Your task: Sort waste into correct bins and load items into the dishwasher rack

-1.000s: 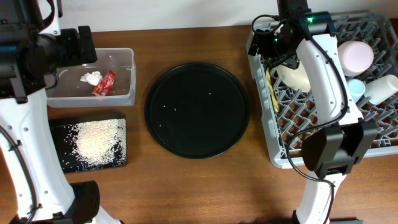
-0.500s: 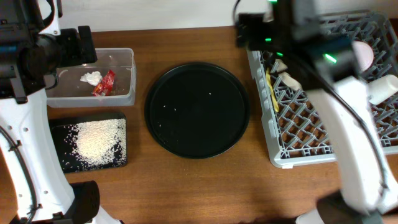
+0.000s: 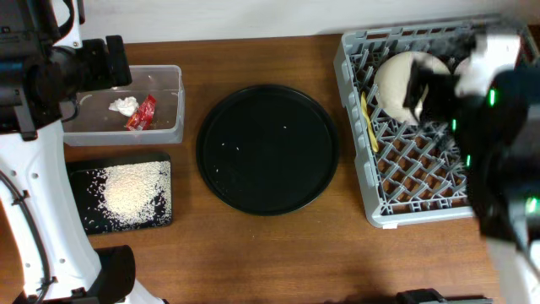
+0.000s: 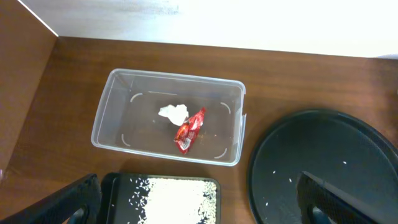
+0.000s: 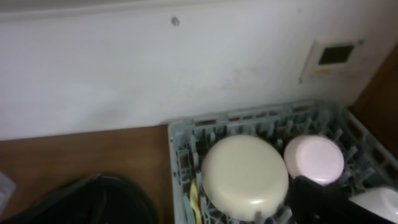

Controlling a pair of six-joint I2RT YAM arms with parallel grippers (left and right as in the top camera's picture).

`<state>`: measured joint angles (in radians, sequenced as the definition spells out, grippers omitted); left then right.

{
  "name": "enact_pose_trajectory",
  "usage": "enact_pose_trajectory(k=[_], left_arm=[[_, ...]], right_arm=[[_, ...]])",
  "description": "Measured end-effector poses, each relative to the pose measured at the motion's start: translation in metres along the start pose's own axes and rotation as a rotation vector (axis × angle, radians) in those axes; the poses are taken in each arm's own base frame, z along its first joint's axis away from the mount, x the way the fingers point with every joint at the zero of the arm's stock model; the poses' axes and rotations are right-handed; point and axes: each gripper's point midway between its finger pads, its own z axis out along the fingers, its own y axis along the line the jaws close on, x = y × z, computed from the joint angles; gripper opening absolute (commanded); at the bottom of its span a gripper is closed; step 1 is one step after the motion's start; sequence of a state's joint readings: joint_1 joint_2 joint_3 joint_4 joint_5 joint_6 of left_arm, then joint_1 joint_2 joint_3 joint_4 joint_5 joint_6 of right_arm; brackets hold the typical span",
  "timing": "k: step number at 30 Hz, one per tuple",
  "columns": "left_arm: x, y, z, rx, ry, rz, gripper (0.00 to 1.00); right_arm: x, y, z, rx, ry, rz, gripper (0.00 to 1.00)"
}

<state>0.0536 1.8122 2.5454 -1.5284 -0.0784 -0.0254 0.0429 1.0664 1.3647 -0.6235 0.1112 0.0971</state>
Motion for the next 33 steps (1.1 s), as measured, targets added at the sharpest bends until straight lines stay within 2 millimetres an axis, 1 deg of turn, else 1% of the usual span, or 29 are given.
enact_pose_trajectory(k=[2,3,6,10,11,12,14,15,18,23,25,28,30,33], left_arm=[[0.0,0.0,0.0,0.0,0.0,-0.002,0.99],[0.0,0.0,0.0,0.0,0.0,-0.002,0.99],[0.0,0.0,0.0,0.0,0.0,-0.002,0.99],[0.0,0.0,0.0,0.0,0.0,-0.002,0.99],[0.0,0.0,0.0,0.0,0.0,-0.002,0.99],[0.0,0.0,0.0,0.0,0.0,-0.002,0.99],[0.0,0.0,0.0,0.0,0.0,-0.003,0.99],[0.0,0.0,0.0,0.0,0.0,-0.002,0.99],[0.0,0.0,0.0,0.0,0.0,-0.002,0.99],[0.0,0.0,0.0,0.0,0.0,-0.002,0.99],[0.0,0.0,0.0,0.0,0.0,-0.002,0.99],[0.0,0.0,0.0,0.0,0.0,-0.002,0.99],[0.0,0.0,0.0,0.0,0.0,-0.003,0.99],[0.0,0.0,0.0,0.0,0.0,-0.002,0.99]], right_arm=[[0.034,-0.007,-0.013,0.001,-0.007,0.004,0.98],[0.047,-0.008,-0.019,-0.004,-0.023,0.006,0.98],[0.095,-0.013,-0.034,-0.015,-0.058,0.008,0.98],[0.134,-0.015,-0.035,-0.033,-0.178,0.02,0.98],[0.148,-0.016,-0.034,-0.038,-0.213,0.025,0.98],[0.156,-0.017,-0.033,-0.04,-0.234,0.03,0.98],[0.182,-0.019,-0.029,-0.043,-0.251,0.042,0.98],[0.19,-0.02,-0.028,-0.045,-0.26,0.047,0.98],[0.202,-0.021,-0.03,-0.051,-0.302,0.061,0.98],[0.201,-0.022,-0.038,-0.06,-0.392,0.073,0.98],[0.208,-0.022,-0.034,-0.06,-0.388,0.074,0.98],[0.232,-0.023,-0.022,-0.055,-0.336,0.069,0.98],[0.236,-0.023,-0.02,-0.053,-0.323,0.068,0.98],[0.236,-0.023,-0.02,-0.053,-0.325,0.069,0.98]])
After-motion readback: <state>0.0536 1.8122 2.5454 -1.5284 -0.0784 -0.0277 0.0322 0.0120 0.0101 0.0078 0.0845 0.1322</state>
